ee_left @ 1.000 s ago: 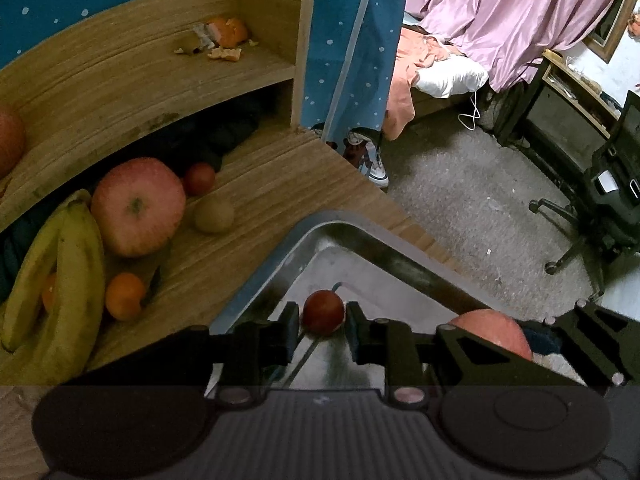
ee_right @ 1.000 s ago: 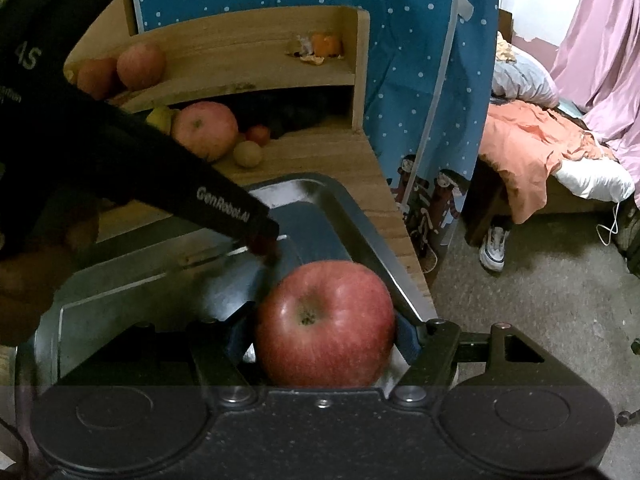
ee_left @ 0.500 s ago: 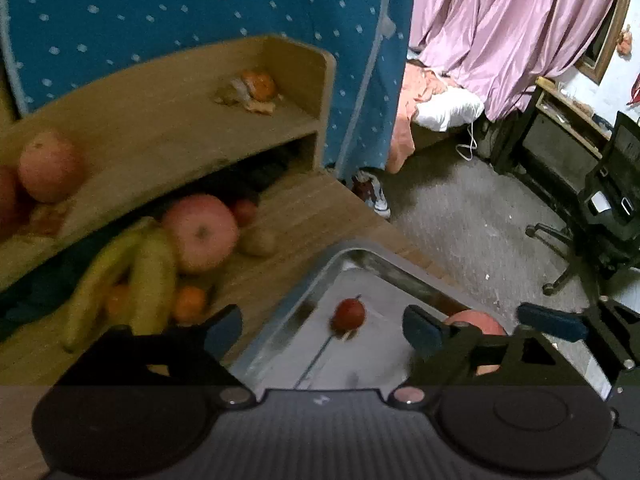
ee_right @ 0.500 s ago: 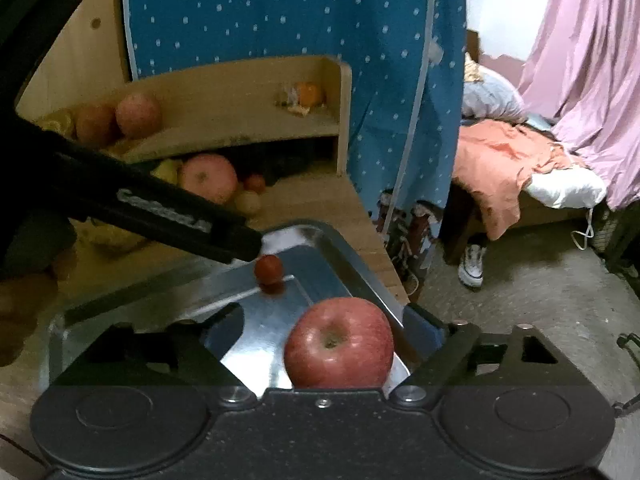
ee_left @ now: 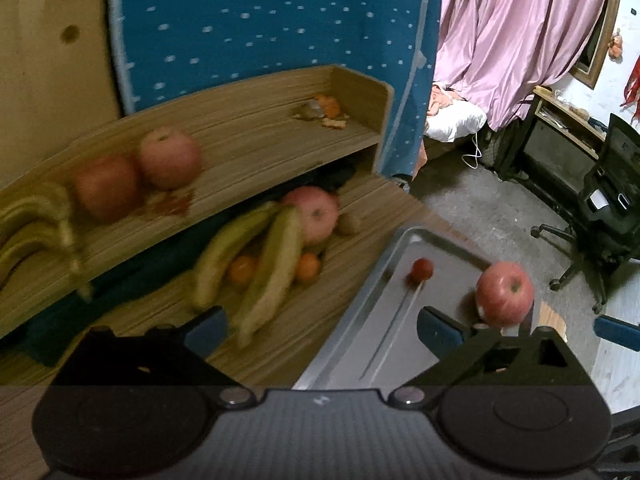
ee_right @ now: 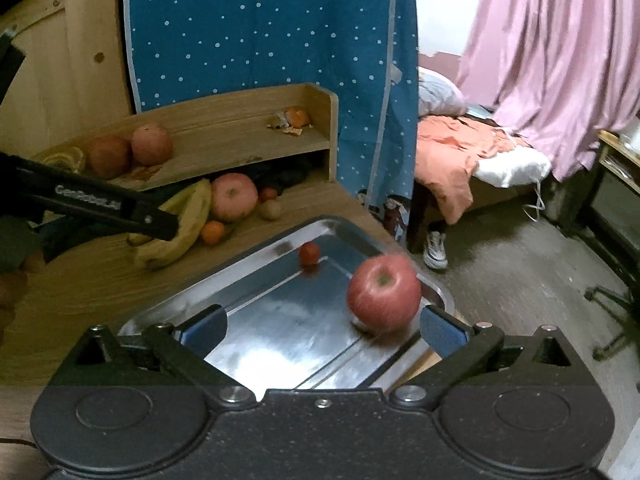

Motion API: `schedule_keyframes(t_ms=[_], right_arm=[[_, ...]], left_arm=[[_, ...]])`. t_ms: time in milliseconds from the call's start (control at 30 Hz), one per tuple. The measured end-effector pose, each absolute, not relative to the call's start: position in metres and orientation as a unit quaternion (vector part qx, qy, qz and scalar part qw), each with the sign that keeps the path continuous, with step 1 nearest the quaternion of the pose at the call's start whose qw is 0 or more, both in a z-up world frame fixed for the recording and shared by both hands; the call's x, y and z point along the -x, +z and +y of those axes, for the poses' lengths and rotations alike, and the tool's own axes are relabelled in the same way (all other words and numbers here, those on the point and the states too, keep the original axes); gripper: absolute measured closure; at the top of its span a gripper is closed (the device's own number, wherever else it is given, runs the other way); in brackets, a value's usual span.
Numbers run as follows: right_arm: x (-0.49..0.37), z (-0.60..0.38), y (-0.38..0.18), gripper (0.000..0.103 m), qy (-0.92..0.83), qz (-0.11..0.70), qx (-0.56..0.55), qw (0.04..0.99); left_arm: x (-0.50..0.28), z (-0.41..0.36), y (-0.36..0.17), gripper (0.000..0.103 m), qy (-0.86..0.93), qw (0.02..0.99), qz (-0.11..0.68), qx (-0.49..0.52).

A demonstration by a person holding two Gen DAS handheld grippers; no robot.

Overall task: Organize fruits
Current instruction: 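Withdraw both open tools from the tray back toward the fruit shelf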

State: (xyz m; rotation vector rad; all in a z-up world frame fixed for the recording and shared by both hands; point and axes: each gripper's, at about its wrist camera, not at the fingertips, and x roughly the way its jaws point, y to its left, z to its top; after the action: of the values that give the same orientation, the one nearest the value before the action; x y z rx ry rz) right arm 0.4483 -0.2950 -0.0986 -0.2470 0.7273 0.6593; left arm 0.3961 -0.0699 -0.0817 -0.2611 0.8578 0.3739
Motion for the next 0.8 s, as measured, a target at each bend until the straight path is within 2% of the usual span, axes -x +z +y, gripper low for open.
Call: schedule_keyframes(t_ms=[467, 800], right_arm=[[-0.344, -0.268, -0.101, 0.001, 0.27, 0.386, 0.104, 0.876], [-0.317, -0.241, -0.102, 0.001, 0.299, 0.405, 0.127, 0.855]], left_arm=[[-0.298, -0.035, -0.081, 0.0, 0.162, 0.885, 0.423, 0.105], [-0.255, -0.009, -0.089, 0.0, 0.18, 0.873, 0.437, 0.124]])
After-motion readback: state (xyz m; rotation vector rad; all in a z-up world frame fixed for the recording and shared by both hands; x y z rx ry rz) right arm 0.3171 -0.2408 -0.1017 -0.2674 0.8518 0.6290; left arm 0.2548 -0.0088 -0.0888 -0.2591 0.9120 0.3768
